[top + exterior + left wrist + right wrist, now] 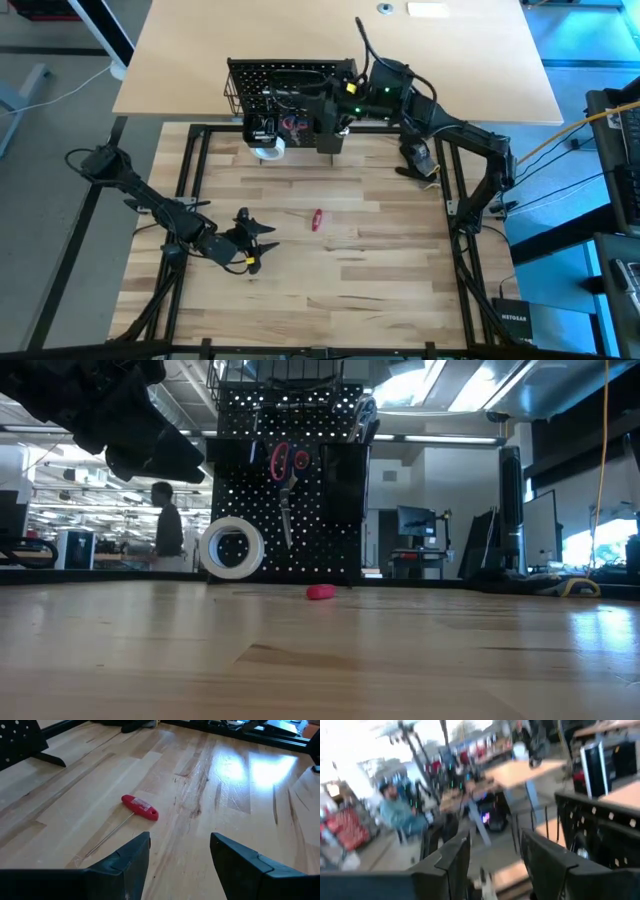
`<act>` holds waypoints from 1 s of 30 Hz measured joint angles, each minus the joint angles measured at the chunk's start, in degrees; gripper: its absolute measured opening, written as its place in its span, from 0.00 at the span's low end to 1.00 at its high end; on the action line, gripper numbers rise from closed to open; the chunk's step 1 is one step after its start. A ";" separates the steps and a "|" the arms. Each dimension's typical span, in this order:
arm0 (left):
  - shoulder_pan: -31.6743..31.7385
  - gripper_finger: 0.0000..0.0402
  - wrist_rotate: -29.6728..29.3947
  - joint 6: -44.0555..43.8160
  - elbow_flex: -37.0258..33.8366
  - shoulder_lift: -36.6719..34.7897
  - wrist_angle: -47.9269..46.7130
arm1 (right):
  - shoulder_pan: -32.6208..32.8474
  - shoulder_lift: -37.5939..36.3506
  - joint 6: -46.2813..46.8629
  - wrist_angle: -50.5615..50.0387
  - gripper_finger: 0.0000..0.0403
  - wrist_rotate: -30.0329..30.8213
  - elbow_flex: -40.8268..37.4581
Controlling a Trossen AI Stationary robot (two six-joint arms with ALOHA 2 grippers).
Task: Hang tools onto peg board
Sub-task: Put the transparent safety glasses into the black basket on the peg board, then put the red allen wrench into the right black bin on the peg board
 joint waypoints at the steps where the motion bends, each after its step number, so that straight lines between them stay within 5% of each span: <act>1: -0.02 0.49 0.00 -0.14 0.00 0.00 0.00 | 0.27 0.00 -1.02 -3.07 0.43 -0.52 1.41; 7: -0.02 0.49 0.02 -0.38 0.00 0.00 0.04 | 4.66 0.00 -7.15 -24.51 0.43 1.24 10.96; 19: 0.04 0.49 0.02 -0.98 0.00 0.00 0.64 | 20.64 -1.97 -10.45 -54.45 0.43 22.97 15.69; 30: 1.99 0.49 1.69 1.29 0.00 0.02 0.68 | 36.60 -1.95 -9.34 -53.77 0.43 34.89 2.71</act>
